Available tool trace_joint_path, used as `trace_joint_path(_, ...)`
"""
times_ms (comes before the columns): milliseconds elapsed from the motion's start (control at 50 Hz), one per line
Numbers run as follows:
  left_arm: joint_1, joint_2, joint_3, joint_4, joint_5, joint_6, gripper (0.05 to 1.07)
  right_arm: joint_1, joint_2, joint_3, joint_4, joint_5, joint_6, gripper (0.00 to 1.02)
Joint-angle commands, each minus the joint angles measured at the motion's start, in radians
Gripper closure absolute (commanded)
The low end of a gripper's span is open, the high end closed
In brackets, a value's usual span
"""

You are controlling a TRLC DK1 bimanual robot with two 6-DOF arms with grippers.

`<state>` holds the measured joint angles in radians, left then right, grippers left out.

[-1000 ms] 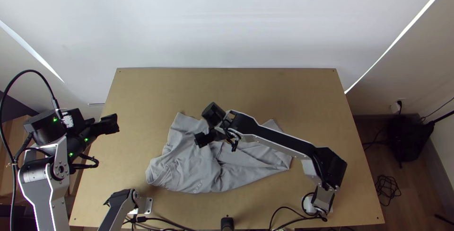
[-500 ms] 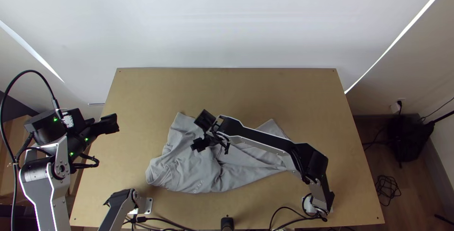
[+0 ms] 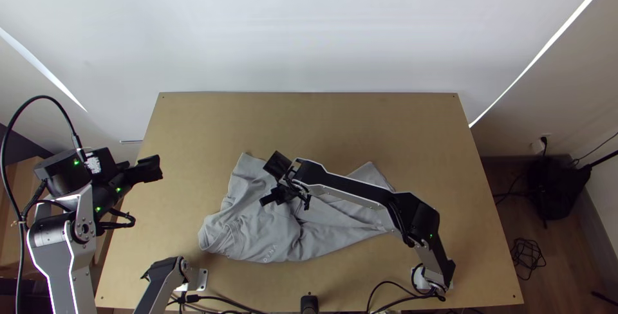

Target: Fold the t-shirt

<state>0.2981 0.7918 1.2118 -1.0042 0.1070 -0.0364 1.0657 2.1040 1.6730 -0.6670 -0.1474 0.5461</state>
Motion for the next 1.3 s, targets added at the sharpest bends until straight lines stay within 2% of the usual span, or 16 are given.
trace_joint_path(0, -0.007, 0.000, -0.026, 0.004, -0.004, 0.013, 0.10, -0.032, -0.067, -0.038, 0.000, 0.009, -0.005, 1.00)
trace_joint_path(140, -0.063, -0.025, -0.051, 0.001, -0.003, 0.024, 0.10, -0.104, -0.130, -0.087, 0.033, 0.029, -0.006, 1.00)
trace_joint_path(320, -0.274, -0.048, -0.087, -0.004, -0.003, 0.023, 0.10, -0.236, -0.180, -0.114, 0.061, 0.034, -0.014, 1.00)
trace_joint_path(800, -0.784, 0.063, -0.159, 0.039, 0.003, -0.008, 0.10, -0.736, -0.280, -0.114, 0.135, 0.043, -0.084, 1.00)
trace_joint_path(1020, -0.875, 0.182, -0.156, 0.122, 0.030, -0.028, 0.10, -0.980, -0.331, -0.124, 0.156, 0.042, -0.110, 1.00)
trace_joint_path(1280, -0.996, 0.296, -0.163, 0.239, 0.030, -0.037, 0.10, -1.178, -0.412, -0.205, 0.201, 0.042, -0.138, 1.00)
